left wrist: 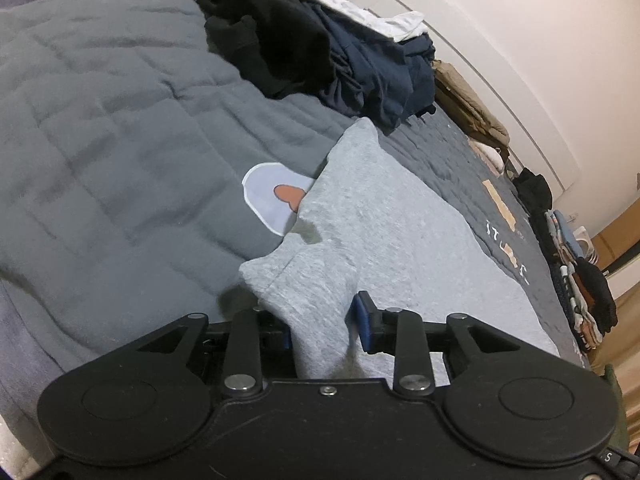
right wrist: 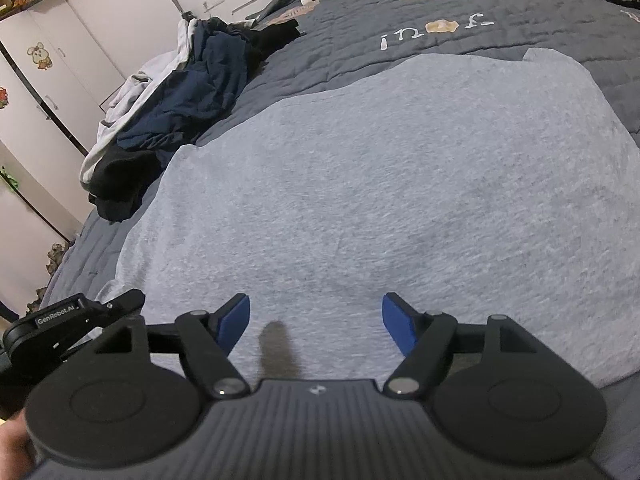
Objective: Fold clothes
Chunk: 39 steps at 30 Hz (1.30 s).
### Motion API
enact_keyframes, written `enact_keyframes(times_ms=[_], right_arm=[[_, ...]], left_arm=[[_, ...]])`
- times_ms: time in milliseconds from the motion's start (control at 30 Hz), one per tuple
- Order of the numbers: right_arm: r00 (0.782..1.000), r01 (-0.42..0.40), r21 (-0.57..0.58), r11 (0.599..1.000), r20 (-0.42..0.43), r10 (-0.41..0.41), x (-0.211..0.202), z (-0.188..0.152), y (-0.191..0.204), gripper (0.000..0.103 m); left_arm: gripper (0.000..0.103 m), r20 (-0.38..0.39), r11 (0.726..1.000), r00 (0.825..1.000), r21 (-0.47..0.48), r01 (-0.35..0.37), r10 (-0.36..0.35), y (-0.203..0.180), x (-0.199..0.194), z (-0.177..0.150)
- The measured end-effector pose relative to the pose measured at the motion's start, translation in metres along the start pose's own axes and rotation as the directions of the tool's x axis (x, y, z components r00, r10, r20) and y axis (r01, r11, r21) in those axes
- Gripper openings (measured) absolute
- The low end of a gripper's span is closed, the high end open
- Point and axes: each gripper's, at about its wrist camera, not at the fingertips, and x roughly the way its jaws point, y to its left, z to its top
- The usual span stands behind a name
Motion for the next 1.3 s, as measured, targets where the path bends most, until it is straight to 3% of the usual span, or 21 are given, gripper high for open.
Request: enact_keyframes(times_ms=[267,433,567,733,867,933,1000,1133,1300], right_arm=[[1.0,-0.019,0.052,0.998,-0.002,0.019,-0.005,0.004,-0.007,0.072],[1.0,-0.03,0.107,0.994,0.011,0.029,-0.014,0.011,-0.016,0.072],[0.999,-0.038,0.142,0.989,0.036,0.033,-0.023,0.017,-0.025,0.072],[0.998,-0.034,0.175,0.984,0.054,0.024,-0.029,0.021,-0.036,0.072],[0.999,-0.027,0.191,0.981,0.046,0.019,-0.029,0.021,-0.042,0.072],[0.999,-0.026,0.19,0.981,0.044,0.018,-0.029,0.02,-0.043,0.072],[0.999,-0.027,0.19,0.981,0.044,0.019,-0.03,0.02,-0.044,0.072],[0.998,-0.053,0.217,0.975,0.048,0.044,-0.032,0.023,-0.046,0.072],[0.993,-0.119,0.24,0.964,0.036,0.113,-0.036,0.022,-0.042,0.072]], left_arm=[[0.022,0.081,0.987,0.996,0.159,0.011,-0.024,-0.023,-0.011,-0.002],[0.017,0.12,0.943,0.987,0.327,0.063,-0.108,-0.049,-0.022,-0.01],[0.016,0.116,0.853,0.978,0.515,0.088,-0.171,-0.079,-0.026,-0.032],[0.017,0.026,0.685,0.985,0.722,0.098,-0.168,-0.109,-0.018,-0.073],[0.027,-0.045,0.616,0.992,0.78,0.109,-0.118,-0.118,-0.005,-0.094],[0.035,-0.055,0.616,0.991,0.779,0.117,-0.119,-0.119,-0.004,-0.096],[0.057,-0.09,0.642,0.987,0.751,0.154,-0.131,-0.121,-0.006,-0.09],[0.066,-0.119,0.675,0.976,0.706,0.213,-0.183,-0.12,-0.022,-0.082],[0.08,-0.077,0.708,0.961,0.66,0.249,-0.266,-0.115,-0.052,-0.067]])
